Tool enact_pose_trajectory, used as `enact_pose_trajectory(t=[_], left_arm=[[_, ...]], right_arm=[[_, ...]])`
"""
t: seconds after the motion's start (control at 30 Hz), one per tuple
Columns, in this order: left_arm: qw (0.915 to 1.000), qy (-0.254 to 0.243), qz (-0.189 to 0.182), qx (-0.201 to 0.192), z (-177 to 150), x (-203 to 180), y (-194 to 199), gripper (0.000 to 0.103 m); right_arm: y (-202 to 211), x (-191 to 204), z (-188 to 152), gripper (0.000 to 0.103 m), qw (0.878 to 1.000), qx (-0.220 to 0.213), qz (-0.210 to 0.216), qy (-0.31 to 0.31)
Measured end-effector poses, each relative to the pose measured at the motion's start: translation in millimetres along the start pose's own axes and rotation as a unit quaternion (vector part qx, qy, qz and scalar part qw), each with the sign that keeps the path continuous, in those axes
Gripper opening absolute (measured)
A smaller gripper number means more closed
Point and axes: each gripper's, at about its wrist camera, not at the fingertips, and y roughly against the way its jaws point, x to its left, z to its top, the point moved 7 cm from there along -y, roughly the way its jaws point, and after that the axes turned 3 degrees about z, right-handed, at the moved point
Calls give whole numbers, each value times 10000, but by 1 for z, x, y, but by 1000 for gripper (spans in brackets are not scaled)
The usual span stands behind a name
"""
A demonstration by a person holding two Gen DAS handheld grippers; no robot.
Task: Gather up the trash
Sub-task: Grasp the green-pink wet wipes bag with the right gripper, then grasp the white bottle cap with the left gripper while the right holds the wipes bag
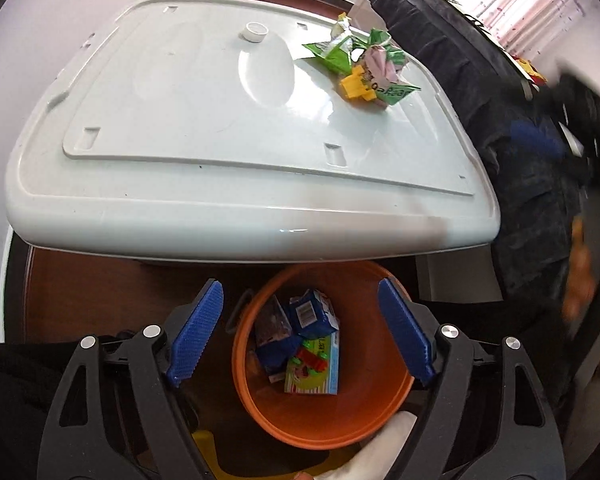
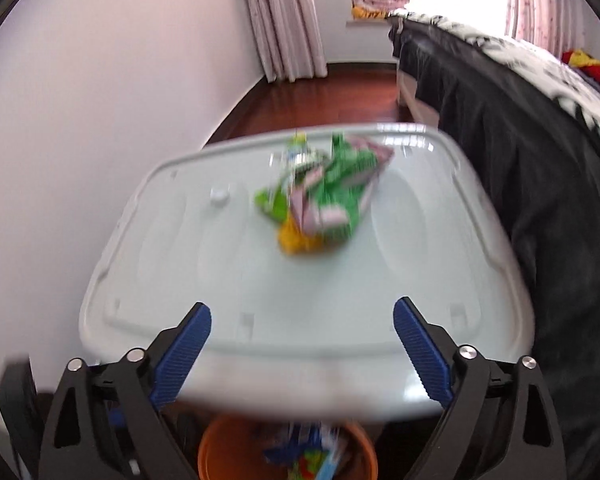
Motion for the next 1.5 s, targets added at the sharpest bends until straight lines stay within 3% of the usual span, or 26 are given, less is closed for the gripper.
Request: enact_pose_trajectory(t=[0.37,0.73,0.83,0.93,0.97,1.23,1.5], left_arm=[[9997,115,-211,-77,4,11,1,78],[9994,-123,-155,-278,8,9,6,78],[9994,-77,-213,-272,10,11,6,78],[9993,-25,-245,-266,11,14,6,78],[9994,-8,-244,-263,11,14,6,78],[9995,25,-182,-254,9,17,6,78],[9994,-101,-113,-321,14,8,11,78]], right_arm=[[-79,-9,80,93,9983,92,-570,-102],[-160,-45,107,92,9894,587,-1100,-750],[-173,-51,105,79,9866,755,-1165,-858],[-184,-53,99,51,9854,931,-1106,-897],[-187,-53,98,30,9853,994,-1047,-917],[-167,-58,85,21,9871,914,-865,-989],[-100,-68,51,20,9915,711,-441,-998]])
